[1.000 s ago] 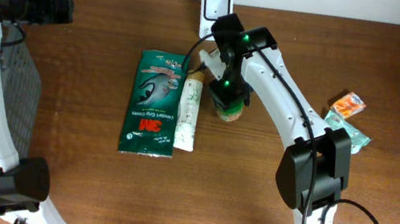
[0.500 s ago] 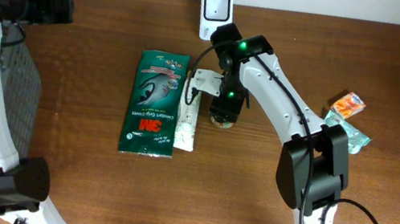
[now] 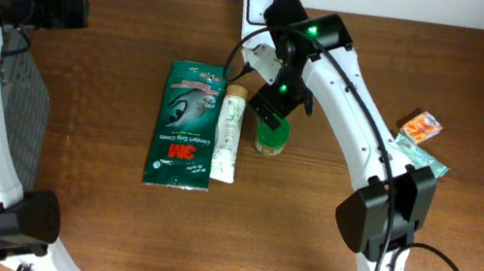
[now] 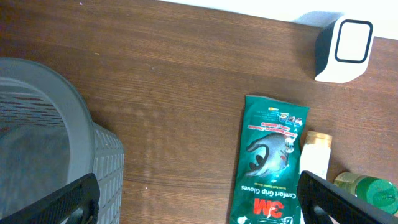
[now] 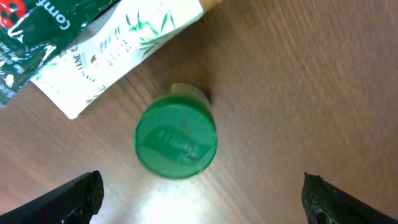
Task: Scan the item barcode
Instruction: 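Lift the green-lidded jar and tilt it toward the scanner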
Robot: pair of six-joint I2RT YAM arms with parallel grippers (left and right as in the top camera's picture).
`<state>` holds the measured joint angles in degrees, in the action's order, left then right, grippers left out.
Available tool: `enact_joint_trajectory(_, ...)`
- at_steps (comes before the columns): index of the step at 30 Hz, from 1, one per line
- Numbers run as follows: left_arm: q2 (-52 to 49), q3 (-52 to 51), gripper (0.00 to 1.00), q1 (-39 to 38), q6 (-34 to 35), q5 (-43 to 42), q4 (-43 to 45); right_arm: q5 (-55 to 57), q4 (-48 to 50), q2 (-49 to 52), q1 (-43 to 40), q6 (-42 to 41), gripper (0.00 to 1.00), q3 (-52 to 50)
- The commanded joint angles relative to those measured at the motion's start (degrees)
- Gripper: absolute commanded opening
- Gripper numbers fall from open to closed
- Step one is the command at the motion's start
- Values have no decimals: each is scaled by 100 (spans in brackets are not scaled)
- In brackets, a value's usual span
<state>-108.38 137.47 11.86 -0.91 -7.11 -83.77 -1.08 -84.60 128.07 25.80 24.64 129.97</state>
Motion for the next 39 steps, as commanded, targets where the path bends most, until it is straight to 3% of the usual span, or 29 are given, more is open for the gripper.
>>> enact_joint_trajectory(1, -2, 31, 99, -7, -46, -61, 9, -39, -76, -35, -39, -417, 98, -81)
enact_joint_trajectory(7, -2, 31, 99, -7, -46, -61, 9, -35, 345, -20, -39, -879, 98, -813)
enact_joint_trajectory(18, -2, 31, 99, -7, -46, -61, 9, -66, 1119, -20, -33, -892, 100, -1508)
enact_joint_trajectory(31, -2, 31, 99, -7, -46, -61, 9, -212, 1250, 4, -33, -1019, 97, -1670)
enact_joint_trajectory(39, -2, 31, 99, -7, -46, -61, 9, -203, 1613, 9, -39, -1019, 86, -2081)
